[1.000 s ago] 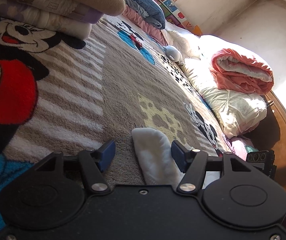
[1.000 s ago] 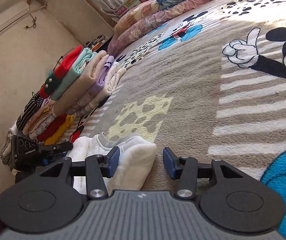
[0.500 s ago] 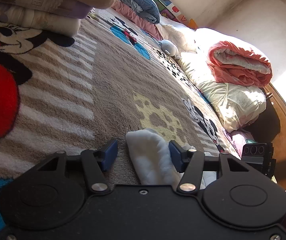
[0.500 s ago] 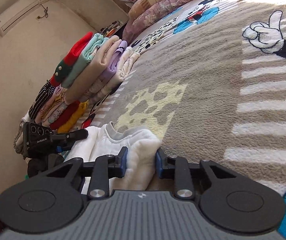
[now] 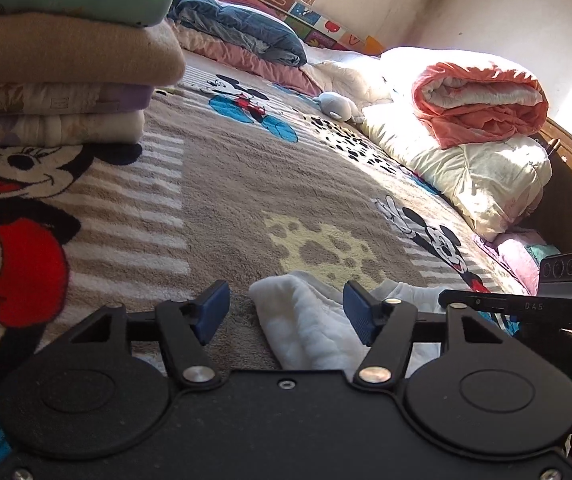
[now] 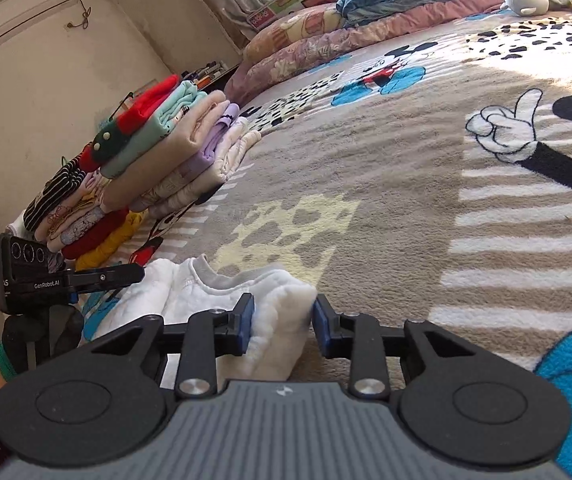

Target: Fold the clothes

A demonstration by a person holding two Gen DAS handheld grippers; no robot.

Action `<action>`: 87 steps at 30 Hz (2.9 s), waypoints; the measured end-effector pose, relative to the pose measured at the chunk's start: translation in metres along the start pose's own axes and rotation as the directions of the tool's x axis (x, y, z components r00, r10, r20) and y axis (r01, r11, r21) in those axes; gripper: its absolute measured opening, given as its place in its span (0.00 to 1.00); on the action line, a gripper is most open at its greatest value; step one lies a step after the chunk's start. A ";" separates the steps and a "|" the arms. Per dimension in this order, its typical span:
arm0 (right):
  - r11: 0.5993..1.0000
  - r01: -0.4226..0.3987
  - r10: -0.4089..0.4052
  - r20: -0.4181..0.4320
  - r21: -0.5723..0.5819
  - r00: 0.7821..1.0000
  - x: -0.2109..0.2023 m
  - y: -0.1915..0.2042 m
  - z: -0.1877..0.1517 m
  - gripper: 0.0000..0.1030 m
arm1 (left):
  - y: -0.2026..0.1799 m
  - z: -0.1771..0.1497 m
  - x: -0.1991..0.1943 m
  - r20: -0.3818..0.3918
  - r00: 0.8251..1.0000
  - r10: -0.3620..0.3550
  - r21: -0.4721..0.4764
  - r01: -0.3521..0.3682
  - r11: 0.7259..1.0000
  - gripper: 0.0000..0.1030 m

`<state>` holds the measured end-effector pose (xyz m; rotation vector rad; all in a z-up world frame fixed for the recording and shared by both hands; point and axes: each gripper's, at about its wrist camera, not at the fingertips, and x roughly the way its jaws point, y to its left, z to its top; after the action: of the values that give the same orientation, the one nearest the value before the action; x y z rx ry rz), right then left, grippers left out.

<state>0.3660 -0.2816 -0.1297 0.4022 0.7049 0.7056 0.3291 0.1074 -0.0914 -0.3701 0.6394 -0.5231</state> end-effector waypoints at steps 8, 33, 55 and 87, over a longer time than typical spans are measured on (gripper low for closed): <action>0.963 -0.261 0.260 -0.023 -0.062 0.965 -0.048 0.066 -0.027 0.33 | -0.038 -0.033 0.003 -0.219 0.877 -0.427 -0.115 0.411 0.904 0.60; 0.965 -0.258 0.262 -0.106 0.043 0.959 -0.025 0.065 -0.073 0.12 | -0.040 -0.058 0.030 -0.279 0.780 -0.560 -0.323 0.474 0.820 0.59; 0.971 -0.238 0.233 -0.131 -0.028 0.964 -0.036 0.080 -0.043 0.41 | -0.010 -0.029 -0.010 -0.087 0.852 -0.517 -0.326 0.466 0.822 0.62; 0.972 -0.147 0.143 0.037 0.182 0.989 0.008 -0.021 0.005 0.17 | 0.027 -0.007 0.030 -0.012 0.983 -0.185 -0.222 0.178 0.959 0.16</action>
<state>0.3834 -0.2908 -0.1416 0.6358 0.7257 0.7746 0.3539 0.1113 -0.1236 -0.6353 0.7014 -0.6363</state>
